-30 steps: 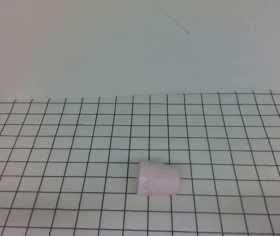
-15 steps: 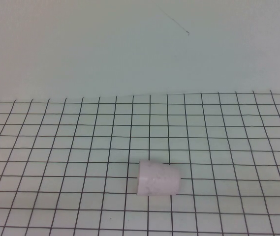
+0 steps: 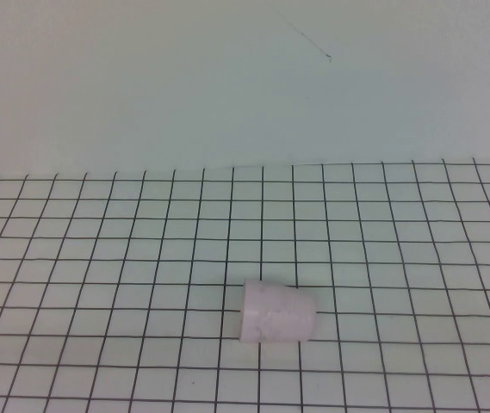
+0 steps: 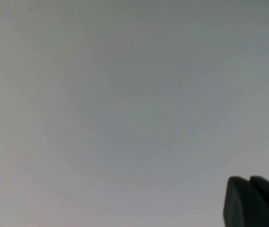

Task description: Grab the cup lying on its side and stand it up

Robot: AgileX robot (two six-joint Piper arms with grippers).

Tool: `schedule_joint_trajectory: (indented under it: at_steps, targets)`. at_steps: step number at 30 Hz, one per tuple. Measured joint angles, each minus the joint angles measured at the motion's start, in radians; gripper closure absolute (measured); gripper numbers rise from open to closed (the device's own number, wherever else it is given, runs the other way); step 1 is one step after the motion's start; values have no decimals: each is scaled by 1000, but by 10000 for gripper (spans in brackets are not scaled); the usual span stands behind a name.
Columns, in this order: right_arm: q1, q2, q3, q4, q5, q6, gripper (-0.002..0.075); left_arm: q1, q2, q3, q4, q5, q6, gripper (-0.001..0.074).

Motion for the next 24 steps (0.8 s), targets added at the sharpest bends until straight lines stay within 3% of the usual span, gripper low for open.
schedule_joint_trajectory:
  at_steps: [7, 10, 12, 18, 24]
  targets:
    - [0, 0, -2, 93, 96, 126, 729, 0, 0, 0, -11, -22, -50, 735]
    - [0, 0, -19, 73, 229, 237, 729, 0, 0, -16, -40, -6, -209, 735]
    - [0, 0, -61, 42, 387, 315, 729, 0, 2, -60, 2, 84, -268, 735]
    - [0, 0, -230, -139, 856, 306, 729, 0, 6, -251, 191, 430, -270, 734]
    - [0, 5, -341, -186, 1213, 244, 729, 0, 11, -342, 158, 628, -241, 734]
